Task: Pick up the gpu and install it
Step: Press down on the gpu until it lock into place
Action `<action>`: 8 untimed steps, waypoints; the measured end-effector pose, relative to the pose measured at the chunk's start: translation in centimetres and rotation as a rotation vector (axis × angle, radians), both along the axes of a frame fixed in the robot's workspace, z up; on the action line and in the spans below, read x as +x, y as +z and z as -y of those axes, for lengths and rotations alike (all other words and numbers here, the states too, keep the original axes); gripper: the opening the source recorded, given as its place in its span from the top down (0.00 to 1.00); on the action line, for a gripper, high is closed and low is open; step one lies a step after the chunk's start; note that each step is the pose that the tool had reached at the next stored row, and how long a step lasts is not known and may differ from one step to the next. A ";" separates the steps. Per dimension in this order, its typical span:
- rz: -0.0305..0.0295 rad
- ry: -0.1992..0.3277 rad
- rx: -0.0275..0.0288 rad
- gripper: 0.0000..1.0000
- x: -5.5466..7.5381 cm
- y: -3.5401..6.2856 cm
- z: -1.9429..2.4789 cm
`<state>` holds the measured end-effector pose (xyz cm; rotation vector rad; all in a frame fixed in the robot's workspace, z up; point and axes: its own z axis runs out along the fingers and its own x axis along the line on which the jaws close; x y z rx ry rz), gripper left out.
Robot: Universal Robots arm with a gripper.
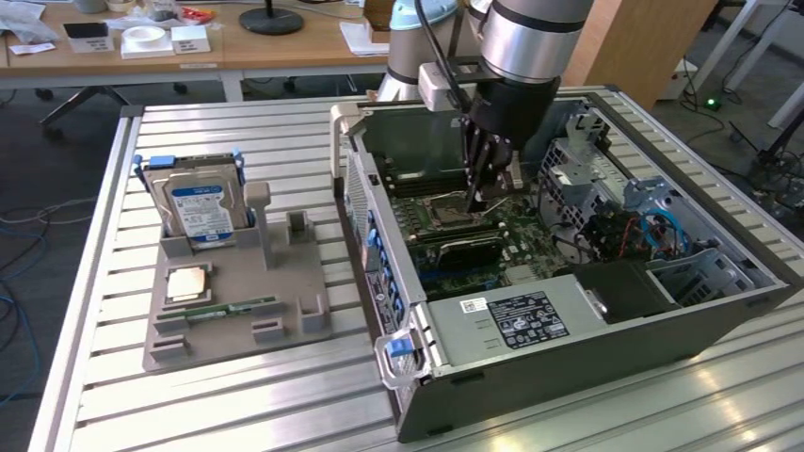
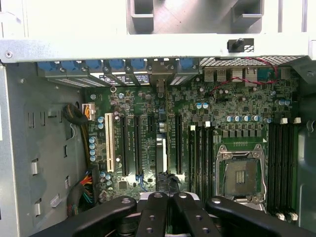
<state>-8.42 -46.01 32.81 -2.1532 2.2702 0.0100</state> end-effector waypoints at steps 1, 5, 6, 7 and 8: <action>0.0000 0.000 0.0000 0.89 0.0 0.00 0.00; -0.0001 0.000 -0.0001 0.89 0.0 -0.25 0.00; -0.0001 0.000 -0.0001 0.89 -0.1 -0.44 0.00; 0.0000 0.000 -0.0003 0.89 -0.1 -0.62 0.00; 0.0000 0.000 -0.0004 0.89 -0.1 -0.81 0.00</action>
